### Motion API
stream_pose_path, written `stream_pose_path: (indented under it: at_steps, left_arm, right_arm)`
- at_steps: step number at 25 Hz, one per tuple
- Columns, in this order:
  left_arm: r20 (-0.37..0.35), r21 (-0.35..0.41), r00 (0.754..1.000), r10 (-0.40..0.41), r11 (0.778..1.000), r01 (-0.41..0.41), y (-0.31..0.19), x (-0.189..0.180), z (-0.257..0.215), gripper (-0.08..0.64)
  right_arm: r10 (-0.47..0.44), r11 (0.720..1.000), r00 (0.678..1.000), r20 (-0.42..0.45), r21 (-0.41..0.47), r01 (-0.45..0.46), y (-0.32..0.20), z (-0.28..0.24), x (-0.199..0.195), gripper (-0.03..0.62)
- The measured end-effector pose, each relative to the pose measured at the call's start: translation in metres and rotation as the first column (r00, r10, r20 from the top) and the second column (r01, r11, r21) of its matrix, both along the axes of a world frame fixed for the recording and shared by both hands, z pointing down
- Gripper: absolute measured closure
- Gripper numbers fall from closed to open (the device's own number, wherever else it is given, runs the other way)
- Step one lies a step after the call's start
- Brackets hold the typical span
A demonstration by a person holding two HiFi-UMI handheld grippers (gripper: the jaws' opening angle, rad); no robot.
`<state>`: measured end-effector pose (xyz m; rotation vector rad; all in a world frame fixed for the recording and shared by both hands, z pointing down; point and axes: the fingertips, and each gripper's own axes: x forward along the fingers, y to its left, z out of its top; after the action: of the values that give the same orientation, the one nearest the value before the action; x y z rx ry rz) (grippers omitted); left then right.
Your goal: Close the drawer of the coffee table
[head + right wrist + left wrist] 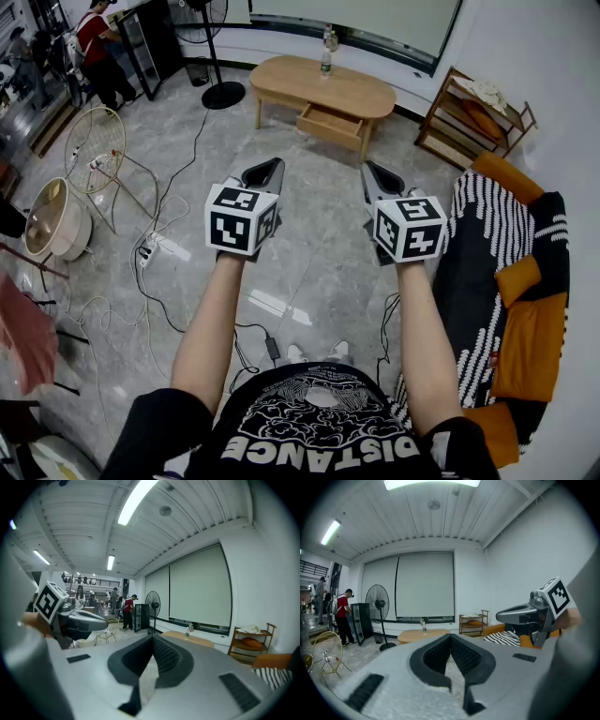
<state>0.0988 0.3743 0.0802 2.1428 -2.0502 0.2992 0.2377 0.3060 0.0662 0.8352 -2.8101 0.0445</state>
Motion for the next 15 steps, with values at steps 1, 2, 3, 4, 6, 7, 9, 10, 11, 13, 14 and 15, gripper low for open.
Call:
stream_pose_path:
  at_steps: [1, 2, 3, 4, 6, 7, 9, 10, 11, 13, 14, 15]
  left_arm:
    - [-0.001, 0.0, 1.0, 0.003, 1.0, -0.003, -0.001, -0.001, 0.001, 0.558]
    - [-0.002, -0.001, 1.0, 0.005, 1.0, -0.005, -0.001, -0.002, 0.002, 0.558]
    - [-0.003, -0.001, 1.0, 0.008, 1.0, -0.008, -0.002, -0.003, 0.003, 0.558]
    - [-0.004, -0.003, 1.0, 0.01, 1.0, -0.01, -0.002, -0.004, 0.004, 0.558]
    - [-0.006, -0.004, 1.0, 0.017, 1.0, -0.017, -0.002, -0.007, 0.006, 0.558]
    - [-0.008, -0.005, 1.0, 0.02, 1.0, -0.02, -0.002, -0.008, 0.007, 0.558]
    - [-0.011, -0.004, 1.0, 0.024, 1.0, -0.024, -0.003, -0.01, 0.007, 0.558]
    - [-0.013, -0.004, 1.0, 0.025, 1.0, -0.025, -0.003, -0.012, 0.007, 0.558]
    - [-0.016, -0.004, 1.0, 0.025, 1.0, -0.025, -0.003, -0.013, 0.008, 0.558]
    - [-0.02, -0.003, 0.999, 0.029, 1.0, -0.029, -0.004, -0.016, 0.007, 0.558]
    - [-0.02, -0.003, 0.999, 0.031, 0.999, -0.032, -0.005, -0.017, 0.008, 0.558]
    - [-0.021, -0.003, 0.999, 0.034, 0.999, -0.034, -0.006, -0.018, 0.008, 0.558]
  right_arm:
    - [0.005, 1.0, 1.0, 0.0, 0.004, -0.005, -0.001, 0.0, -0.002, 0.588]
    - [0.008, 1.0, 1.0, 0.002, 0.007, -0.008, -0.001, 0.0, -0.003, 0.588]
    - [0.011, 1.0, 1.0, 0.004, 0.008, -0.011, -0.001, 0.001, -0.005, 0.588]
    - [0.013, 1.0, 1.0, 0.007, 0.009, -0.013, -0.001, 0.001, -0.008, 0.588]
    - [0.019, 1.0, 1.0, 0.015, 0.011, -0.019, -0.001, 0.001, -0.011, 0.588]
    - [0.023, 1.0, 1.0, 0.02, 0.012, -0.023, -0.001, 0.001, -0.013, 0.588]
    - [0.03, 0.999, 0.999, 0.027, 0.014, -0.03, -0.002, 0.0, -0.015, 0.571]
    - [0.032, 0.999, 0.999, 0.027, 0.015, -0.033, -0.002, 0.0, -0.016, 0.566]
    - [0.035, 0.999, 0.999, 0.027, 0.016, -0.035, -0.003, -0.001, -0.017, 0.558]
    - [0.04, 0.999, 0.999, 0.029, 0.019, -0.04, -0.003, -0.002, -0.019, 0.548]
    - [0.042, 0.999, 0.999, 0.03, 0.02, -0.043, -0.004, -0.003, -0.021, 0.541]
    - [0.044, 0.999, 0.999, 0.03, 0.019, -0.045, -0.005, -0.002, -0.022, 0.532]
